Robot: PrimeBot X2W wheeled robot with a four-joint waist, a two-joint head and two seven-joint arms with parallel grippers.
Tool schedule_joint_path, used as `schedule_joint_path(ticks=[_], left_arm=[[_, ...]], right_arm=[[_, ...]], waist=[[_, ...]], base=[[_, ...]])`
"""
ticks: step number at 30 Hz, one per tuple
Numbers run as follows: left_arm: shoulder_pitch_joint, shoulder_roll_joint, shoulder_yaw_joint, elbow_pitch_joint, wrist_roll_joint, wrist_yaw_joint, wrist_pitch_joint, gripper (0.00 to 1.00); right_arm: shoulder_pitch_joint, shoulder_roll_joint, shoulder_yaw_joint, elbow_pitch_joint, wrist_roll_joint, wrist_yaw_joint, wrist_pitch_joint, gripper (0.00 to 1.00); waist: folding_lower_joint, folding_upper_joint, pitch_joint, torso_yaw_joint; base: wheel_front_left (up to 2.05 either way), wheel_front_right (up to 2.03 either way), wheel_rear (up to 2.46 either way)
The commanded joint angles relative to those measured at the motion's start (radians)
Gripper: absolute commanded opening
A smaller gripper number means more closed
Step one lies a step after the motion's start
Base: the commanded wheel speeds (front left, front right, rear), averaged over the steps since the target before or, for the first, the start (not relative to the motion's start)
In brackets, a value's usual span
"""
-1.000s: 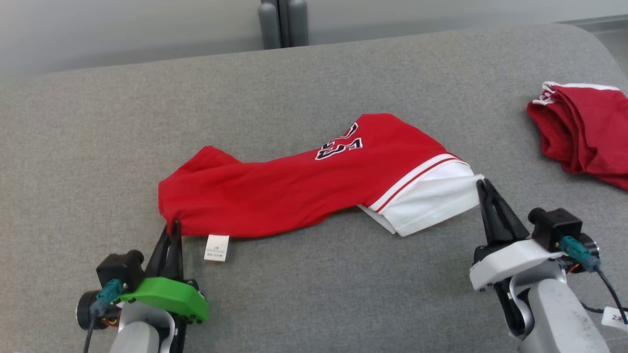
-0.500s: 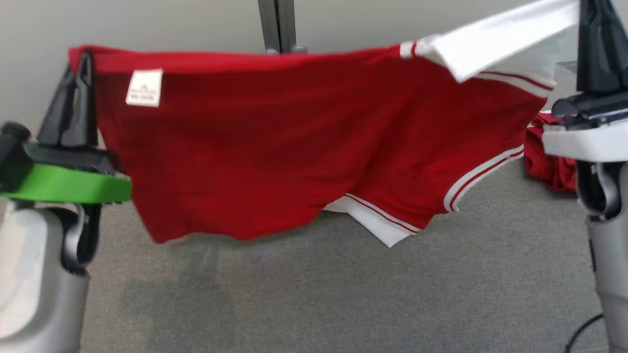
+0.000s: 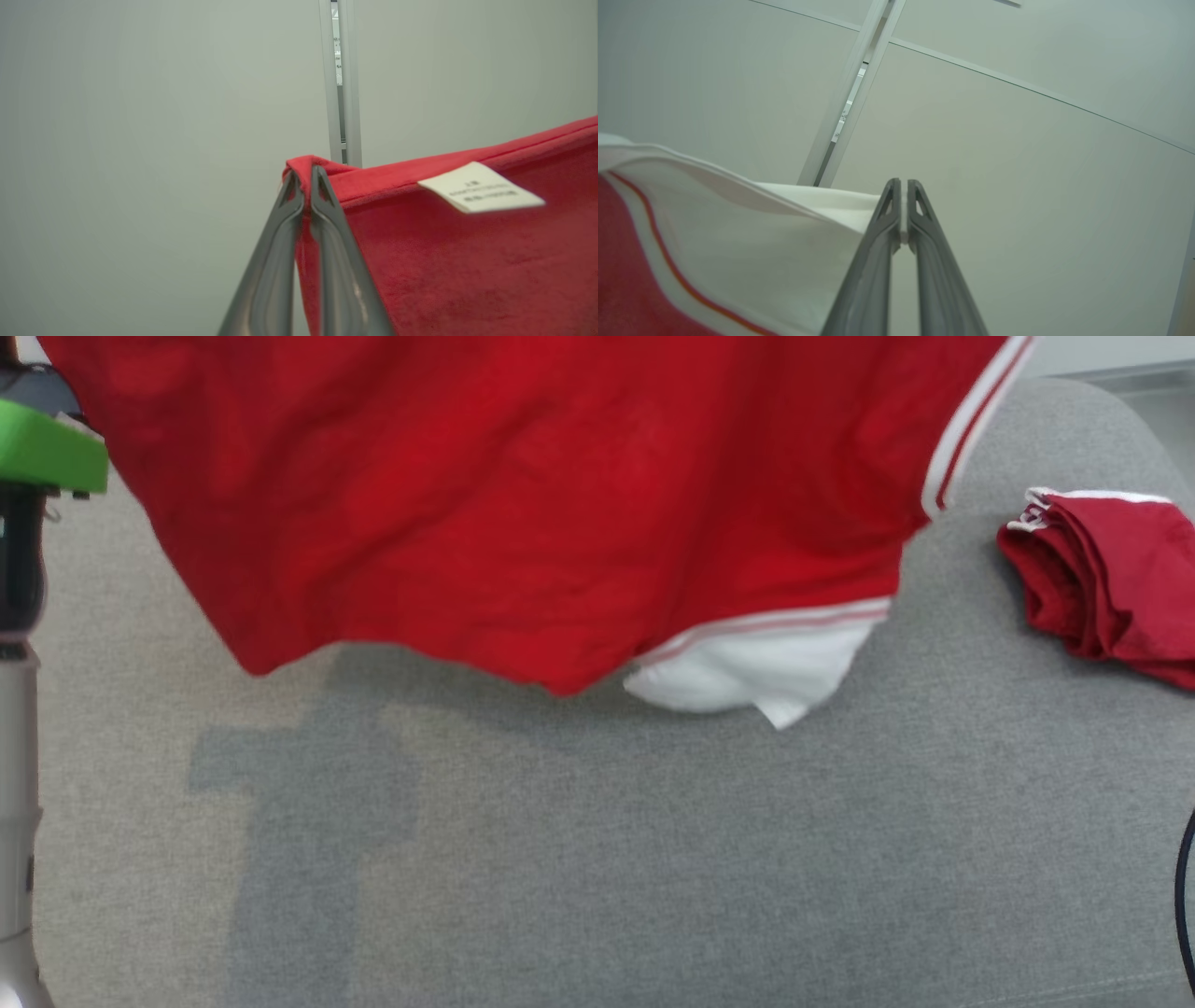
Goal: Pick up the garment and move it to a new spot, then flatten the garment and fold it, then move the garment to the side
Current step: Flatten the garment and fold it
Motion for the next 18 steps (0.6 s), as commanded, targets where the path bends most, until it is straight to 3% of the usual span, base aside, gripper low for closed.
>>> schedule_joint_path(ticks=[1, 7, 11, 14, 18], left_arm=[[-0.040, -0.006, -0.004, 0.030, 0.004, 0.004, 0.001, 0.00], [-0.253, -0.008, -0.011, 0.216, 0.035, 0.010, -0.049, 0.00], [-0.387, -0.016, -0.012, 0.318, 0.059, 0.013, -0.119, 0.00], [-0.433, -0.028, -0.002, 0.382, 0.054, 0.011, -0.161, 0.00], [-0.382, -0.042, -0.005, 0.454, 0.050, 0.004, -0.187, 0.00]], right_arm=[[-0.050, 0.007, -0.010, 0.035, -0.020, -0.002, -0.004, 0.00], [-0.288, 0.068, -0.085, 0.208, -0.129, -0.003, -0.025, 0.00], [-0.411, 0.102, -0.153, 0.261, -0.222, -0.003, -0.043, 0.00], [-0.450, 0.128, -0.199, 0.283, -0.266, -0.003, -0.052, 0.00], [-0.379, 0.154, -0.230, 0.309, -0.274, -0.003, -0.058, 0.00]], waist=[[0.0000, 0.0000, 0.096, -0.002], [0.0000, 0.0000, 0.221, -0.003], [0.0000, 0.0000, 0.278, -0.007], [0.0000, 0.0000, 0.297, -0.011], [0.0000, 0.0000, 0.307, -0.019]], base=[[0.00, 0.00, 0.00], [0.00, 0.00, 0.00], [0.00, 0.00, 0.00], [0.00, 0.00, 0.00], [0.00, 0.00, 0.00]])
